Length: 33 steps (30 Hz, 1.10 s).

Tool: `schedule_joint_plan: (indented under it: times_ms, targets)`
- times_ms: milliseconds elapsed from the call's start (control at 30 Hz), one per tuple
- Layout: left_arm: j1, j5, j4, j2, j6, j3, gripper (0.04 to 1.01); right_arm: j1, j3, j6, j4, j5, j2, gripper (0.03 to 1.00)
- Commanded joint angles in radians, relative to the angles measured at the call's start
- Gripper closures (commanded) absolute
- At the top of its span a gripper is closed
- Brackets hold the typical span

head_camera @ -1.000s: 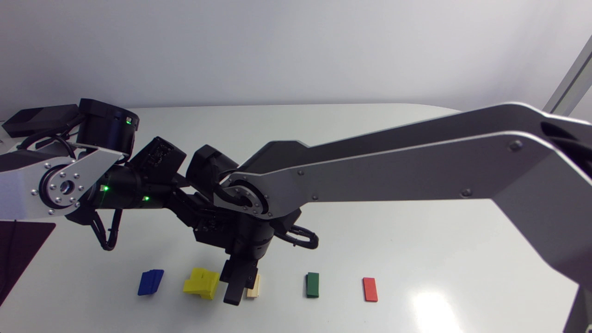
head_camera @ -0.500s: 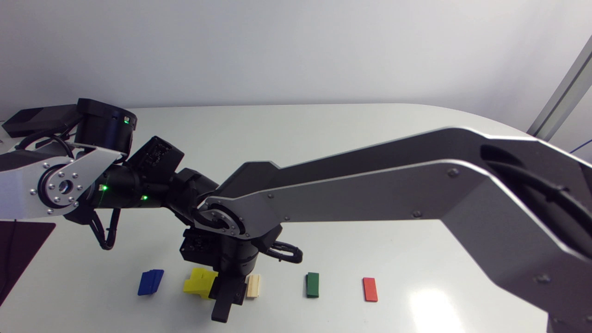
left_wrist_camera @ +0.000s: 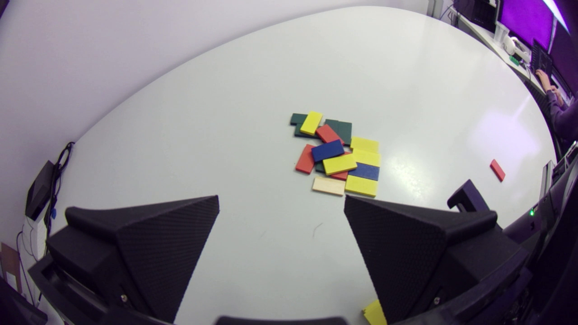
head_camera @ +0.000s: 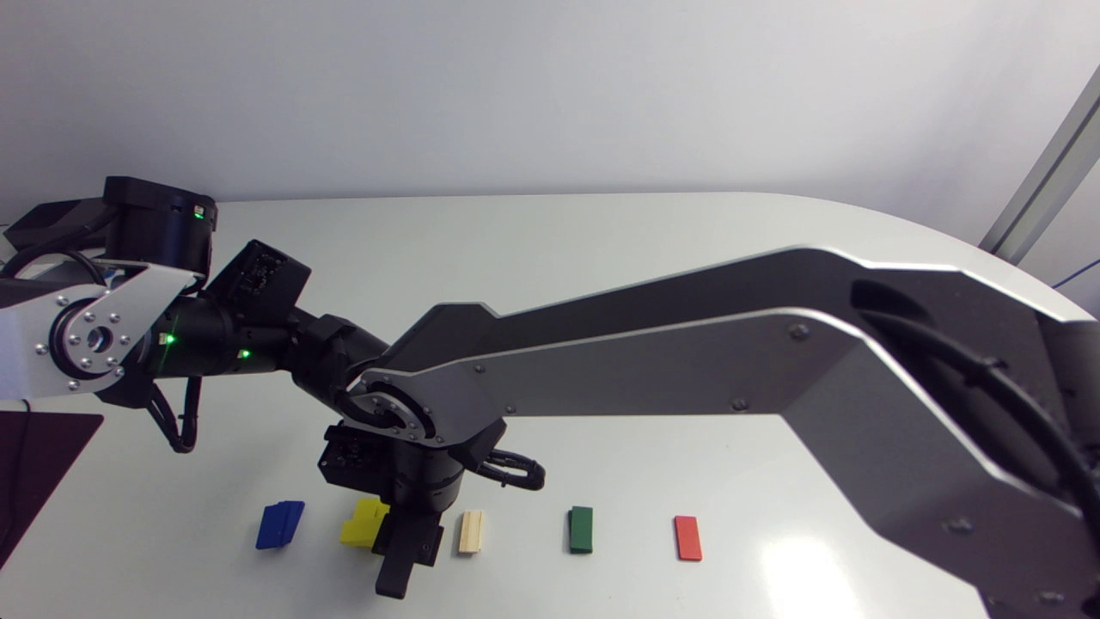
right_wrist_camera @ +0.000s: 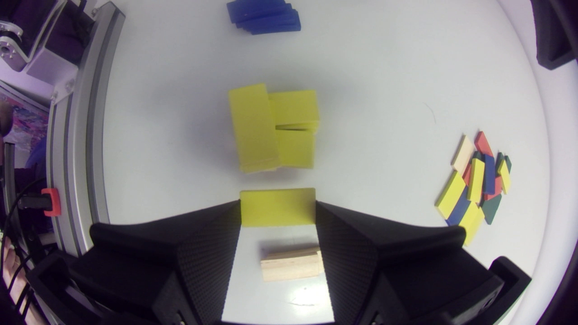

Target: Take domino bricks one by one from the mixed stack on the table and place each onto the existing stack of the same color.

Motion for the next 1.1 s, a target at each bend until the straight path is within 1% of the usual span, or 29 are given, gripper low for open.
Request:
schedule_joint_plan:
  times_ms: [0, 100, 267, 400, 600, 967, 1000, 1067]
  targets:
    - [0.030, 0.010, 0.012, -0.010, 0.015, -0.006, 0.057, 0.010, 0.014, 0.022, -0.021, 0.005, 0.036, 0.808]
    - [0.067, 0.013, 0.012, -0.010, 0.028, -0.014, 0.057, 0.013, 0.018, 0.025, -0.024, 0.007, 0.041, 0.808]
    - [0.147, 0.049, 0.010, -0.015, 0.050, -0.038, 0.057, 0.019, 0.029, 0.025, -0.025, 0.014, 0.050, 0.808]
    - [0.182, 0.070, 0.009, -0.026, 0.059, -0.058, 0.057, 0.024, 0.040, 0.028, -0.025, 0.022, 0.057, 0.808]
    - [0.199, 0.079, 0.006, -0.041, 0.065, -0.069, 0.057, 0.024, 0.054, 0.030, -0.032, 0.027, 0.065, 0.808]
    - [0.197, 0.086, 0.004, -0.055, 0.064, -0.074, 0.057, 0.027, 0.057, 0.030, -0.036, 0.027, 0.080, 0.803]
    - [0.197, 0.086, 0.003, -0.055, 0.064, -0.074, 0.057, 0.027, 0.058, 0.030, -0.036, 0.027, 0.082, 0.784]
    - [0.196, 0.086, 0.001, -0.058, 0.064, -0.072, 0.057, 0.027, 0.058, 0.030, -0.036, 0.027, 0.084, 0.710]
